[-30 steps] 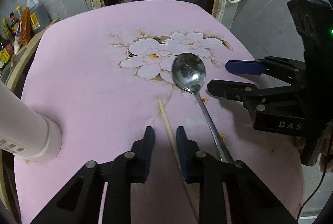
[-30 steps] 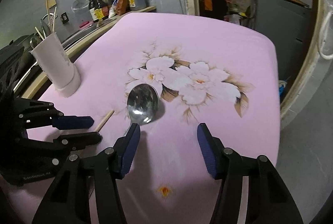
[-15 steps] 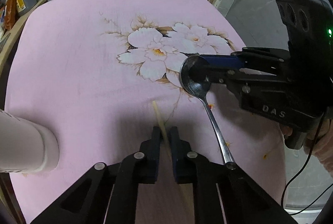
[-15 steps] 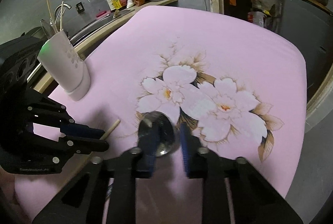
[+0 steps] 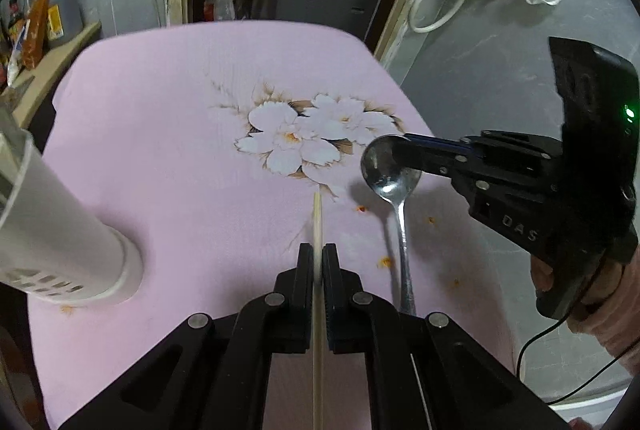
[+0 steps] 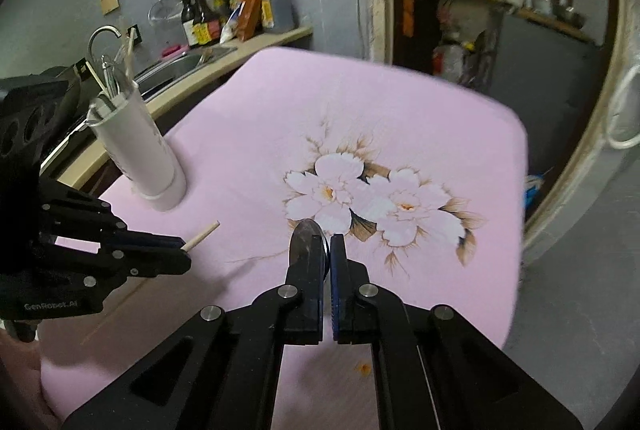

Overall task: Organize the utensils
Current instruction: 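Grasp the last chopstick with the left tool while the right tool grasps the spoon, then lift the chopstick and spoon and carry them toward the white caddy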

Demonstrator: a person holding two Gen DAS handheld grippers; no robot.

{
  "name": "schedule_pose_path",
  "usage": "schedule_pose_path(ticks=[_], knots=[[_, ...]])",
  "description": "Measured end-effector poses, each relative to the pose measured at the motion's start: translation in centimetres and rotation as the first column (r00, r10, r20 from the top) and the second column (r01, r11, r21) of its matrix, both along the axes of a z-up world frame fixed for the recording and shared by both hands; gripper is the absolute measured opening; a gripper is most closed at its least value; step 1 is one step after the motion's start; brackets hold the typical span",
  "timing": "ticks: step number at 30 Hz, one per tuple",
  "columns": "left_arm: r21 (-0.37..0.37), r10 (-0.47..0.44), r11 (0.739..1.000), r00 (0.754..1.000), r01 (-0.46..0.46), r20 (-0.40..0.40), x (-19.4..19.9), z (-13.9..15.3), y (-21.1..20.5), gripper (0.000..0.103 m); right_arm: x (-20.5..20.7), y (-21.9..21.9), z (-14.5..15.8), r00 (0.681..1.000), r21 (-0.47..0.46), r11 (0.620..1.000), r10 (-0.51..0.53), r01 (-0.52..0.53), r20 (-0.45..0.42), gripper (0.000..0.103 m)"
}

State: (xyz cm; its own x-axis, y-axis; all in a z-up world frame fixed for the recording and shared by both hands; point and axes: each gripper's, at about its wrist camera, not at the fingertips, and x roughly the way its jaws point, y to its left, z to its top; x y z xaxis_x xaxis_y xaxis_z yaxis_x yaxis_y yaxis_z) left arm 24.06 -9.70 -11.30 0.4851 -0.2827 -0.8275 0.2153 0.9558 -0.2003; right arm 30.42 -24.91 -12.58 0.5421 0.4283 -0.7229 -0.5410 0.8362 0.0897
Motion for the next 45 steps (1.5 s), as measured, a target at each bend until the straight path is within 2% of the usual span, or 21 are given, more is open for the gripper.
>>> schedule_pose_path(ticks=[3, 8, 15, 19, 23, 30, 34, 37, 39, 45], knots=[[-0.005, -0.015, 1.000, 1.000, 0.015, 0.015, -1.0, 0.7, 0.3, 0.005, -1.9, -0.1, 1.2, 0.999, -0.016, 0.999, -0.036, 0.037, 0.028, 0.003], [-0.056, -0.006, 0.998, 0.997, 0.011, 0.082, -2.5, 3.0, 1.4, 0.005, -4.8, 0.4, 3.8, 0.990, -0.012, 0.994, -0.105, 0.106, 0.093, 0.003], [-0.120, 0.043, 0.993, 0.976, -0.018, 0.214, -4.4, 7.7, 4.7, 0.005, -7.8, 1.3, 9.5, 0.943, 0.062, 0.972, -0.235, 0.227, 0.236, 0.003], [-0.160, 0.099, 0.986, 0.952, -0.054, 0.290, -4.6, 11.0, 7.7, 0.005, -8.6, 2.6, 13.9, 0.905, 0.122, 0.961, -0.274, 0.247, 0.327, 0.003], [-0.207, 0.160, 0.974, 0.922, -0.090, 0.352, -4.4, 14.4, 11.6, 0.005, -8.6, 5.3, 18.3, 0.866, 0.173, 0.959, -0.277, 0.224, 0.416, 0.003], [-0.252, 0.231, 0.960, 0.863, -0.126, 0.449, -3.0, 19.2, 17.9, 0.005, -8.3, 12.5, 23.0, 0.813, 0.192, 0.968, -0.241, 0.162, 0.529, 0.003], [-0.237, 0.253, 0.960, 0.828, -0.149, 0.501, -1.5, 20.5, 20.9, 0.005, -7.3, 16.3, 23.9, 0.788, 0.184, 0.970, -0.237, 0.158, 0.569, 0.003], [-0.226, 0.266, 0.959, 0.815, -0.170, 0.515, -0.3, 20.1, 22.7, 0.005, -7.0, 18.6, 23.5, 0.759, 0.152, 0.971, -0.238, 0.183, 0.606, 0.003], [-0.224, 0.277, 0.957, 0.807, -0.184, 0.522, 0.6, 19.3, 23.5, 0.005, -6.9, 19.8, 22.9, 0.740, 0.132, 0.972, -0.233, 0.193, 0.631, 0.003], [-0.278, 0.335, 0.936, 0.787, -0.215, 0.518, 2.9, 15.6, 25.7, 0.005, -7.8, 23.6, 20.3, 0.676, 0.018, 0.972, -0.175, 0.233, 0.716, 0.003]])
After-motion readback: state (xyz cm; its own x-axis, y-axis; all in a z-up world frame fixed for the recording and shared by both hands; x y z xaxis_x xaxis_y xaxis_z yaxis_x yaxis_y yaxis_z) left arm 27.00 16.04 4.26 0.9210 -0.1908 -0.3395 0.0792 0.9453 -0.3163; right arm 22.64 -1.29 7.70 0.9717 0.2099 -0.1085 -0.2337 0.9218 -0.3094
